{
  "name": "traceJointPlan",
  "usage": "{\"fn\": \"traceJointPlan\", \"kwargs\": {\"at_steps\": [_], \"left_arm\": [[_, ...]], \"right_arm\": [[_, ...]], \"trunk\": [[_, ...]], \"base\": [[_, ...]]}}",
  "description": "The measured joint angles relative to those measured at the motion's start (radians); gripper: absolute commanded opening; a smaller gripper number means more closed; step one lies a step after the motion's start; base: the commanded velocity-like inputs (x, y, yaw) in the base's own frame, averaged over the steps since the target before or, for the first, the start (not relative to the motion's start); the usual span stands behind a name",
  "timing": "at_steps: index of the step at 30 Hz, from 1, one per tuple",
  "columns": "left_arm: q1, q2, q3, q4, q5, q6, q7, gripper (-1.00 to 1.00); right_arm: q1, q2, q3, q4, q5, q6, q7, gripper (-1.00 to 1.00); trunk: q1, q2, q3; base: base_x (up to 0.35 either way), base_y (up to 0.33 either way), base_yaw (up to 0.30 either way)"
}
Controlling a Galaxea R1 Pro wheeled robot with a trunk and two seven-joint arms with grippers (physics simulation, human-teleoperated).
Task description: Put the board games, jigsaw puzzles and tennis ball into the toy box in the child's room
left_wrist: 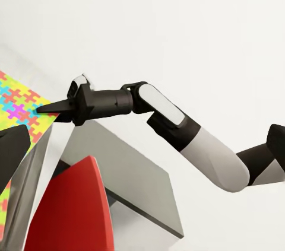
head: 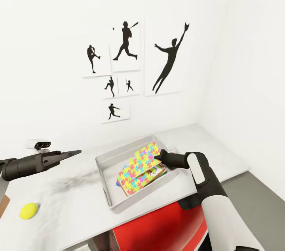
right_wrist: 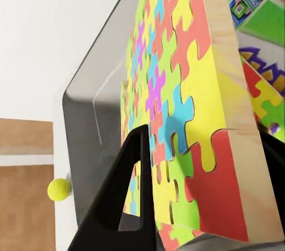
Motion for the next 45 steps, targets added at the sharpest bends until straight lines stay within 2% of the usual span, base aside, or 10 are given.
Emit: {"fn": "traceJointPlan", "kwargs": {"at_steps": [19,41,42,45], "left_arm": [[0.000,0.000,-0.002,0.000,0.000,0.000,0.000,1.00],[0.000,0.000,-0.002,0.001,0.000,0.000,0.000,1.00],[0.000,0.000,-0.002,0.001,0.000,0.000,0.000,1.00],[0.000,0.000,-0.002,0.001,0.000,0.000,0.000,1.00]], "right_arm": [[0.001,0.004,0.000,-0.002,-0.001,-0.005,0.000,-1.00],[0.001,0.010,0.000,-0.005,-0.001,-0.006,0.000,-1.00],[0.001,0.010,0.000,-0.005,-0.001,-0.006,0.000,1.00],[0.000,0.010,0.000,-0.005,0.000,-0.006,0.000,1.00]], "trunk": [[0.000,0.000,-0.030],[0.000,0.000,-0.032],[0.000,0.000,-0.032],[0.000,0.000,-0.032]], "base": [[0.000,0.000,0.001],[0.000,0.000,0.000],[0.000,0.000,0.000],[0.000,0.000,0.000]]}}
